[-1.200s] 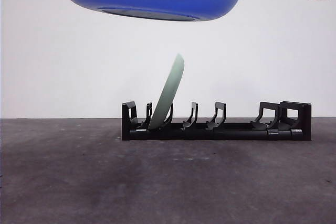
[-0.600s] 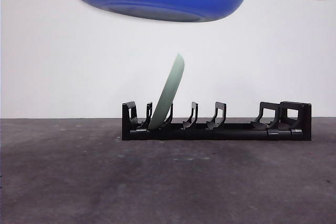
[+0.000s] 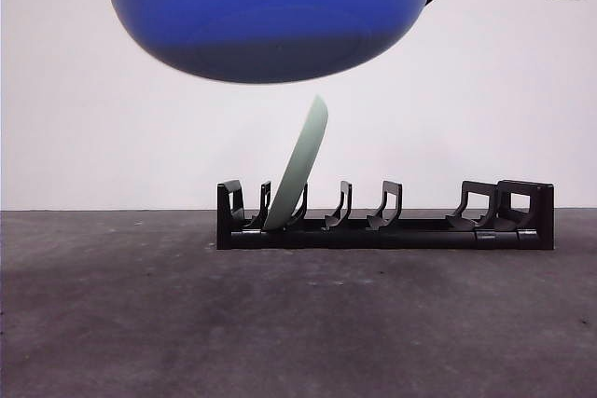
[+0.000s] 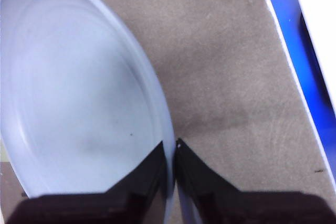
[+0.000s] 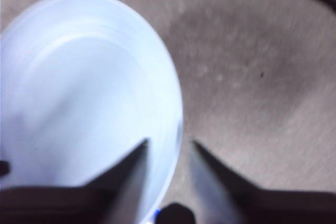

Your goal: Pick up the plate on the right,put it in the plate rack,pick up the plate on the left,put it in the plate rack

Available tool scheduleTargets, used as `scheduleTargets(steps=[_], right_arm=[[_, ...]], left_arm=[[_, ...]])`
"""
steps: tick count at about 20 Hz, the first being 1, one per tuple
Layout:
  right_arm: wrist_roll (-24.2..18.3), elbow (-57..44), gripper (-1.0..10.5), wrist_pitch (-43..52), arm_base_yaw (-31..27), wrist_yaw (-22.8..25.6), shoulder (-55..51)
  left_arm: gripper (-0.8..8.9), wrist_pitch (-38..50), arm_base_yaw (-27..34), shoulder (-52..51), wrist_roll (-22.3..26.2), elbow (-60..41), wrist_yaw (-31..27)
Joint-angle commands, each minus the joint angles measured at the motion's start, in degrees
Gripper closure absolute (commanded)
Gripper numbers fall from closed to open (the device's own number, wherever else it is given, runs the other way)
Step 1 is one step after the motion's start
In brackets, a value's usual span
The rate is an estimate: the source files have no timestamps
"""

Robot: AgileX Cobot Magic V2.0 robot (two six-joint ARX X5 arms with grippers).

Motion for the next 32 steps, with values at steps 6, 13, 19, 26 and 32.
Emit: scheduleTargets(steps=[6, 13, 19, 26, 32], right_arm=[[-0.6, -0.1, 3.5, 2.3, -5.5, 2.0, -11.3], [-0.9, -0.1, 2.8, -1.6, -7.6, 9.9, -24.4], [0.6, -0.2, 2.8, -2.5, -7.5, 9.7, -33.0], [2.4, -0.2, 2.9, -2.6, -7.5, 7.0, -38.5], [2.7, -0.2, 2.9, -2.6, -7.5, 4.6, -38.9]], left_arm=[[8.22, 8.4, 1.2, 0.1, -6.1, 0.0, 8.7], [8.22, 36.0, 8.0, 3.9, -23.8, 0.0, 20.2], [8.22, 61.0, 15.6, 13.0, -38.2, 0.0, 26.9], [8.22, 81.0, 21.5, 26.3, -51.9, 0.5, 27.1], [8.22, 78.1, 22.2, 37.6, -52.6, 11.6, 24.0]])
